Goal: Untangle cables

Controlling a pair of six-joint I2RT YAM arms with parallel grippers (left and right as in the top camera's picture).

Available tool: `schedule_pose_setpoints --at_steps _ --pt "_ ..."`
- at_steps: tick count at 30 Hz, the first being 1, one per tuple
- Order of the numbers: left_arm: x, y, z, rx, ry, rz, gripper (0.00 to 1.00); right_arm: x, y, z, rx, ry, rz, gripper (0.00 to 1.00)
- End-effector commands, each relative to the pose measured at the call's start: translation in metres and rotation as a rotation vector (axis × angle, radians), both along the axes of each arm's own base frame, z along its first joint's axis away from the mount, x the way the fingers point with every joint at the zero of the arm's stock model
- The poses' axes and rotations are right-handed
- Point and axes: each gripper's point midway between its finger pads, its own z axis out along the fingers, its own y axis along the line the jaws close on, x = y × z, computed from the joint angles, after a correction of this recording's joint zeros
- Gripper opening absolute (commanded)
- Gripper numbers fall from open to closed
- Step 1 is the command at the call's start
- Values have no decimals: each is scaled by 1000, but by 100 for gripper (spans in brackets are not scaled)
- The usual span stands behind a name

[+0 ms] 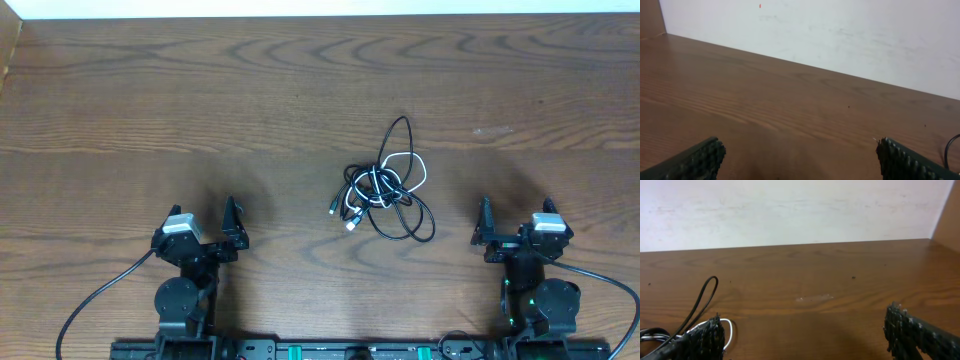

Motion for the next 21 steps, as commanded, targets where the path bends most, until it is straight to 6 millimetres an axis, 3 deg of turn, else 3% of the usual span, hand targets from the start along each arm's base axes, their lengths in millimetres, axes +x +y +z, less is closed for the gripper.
schedule_pose_setpoints --at_steps 1,21 --pt "-1 1 -18 22 57 0 98 0 -1 0 -11 -2 -2 99" --pt "-1 -1 -18 14 56 -7 98 0 -1 0 -11 -2 -2 99"
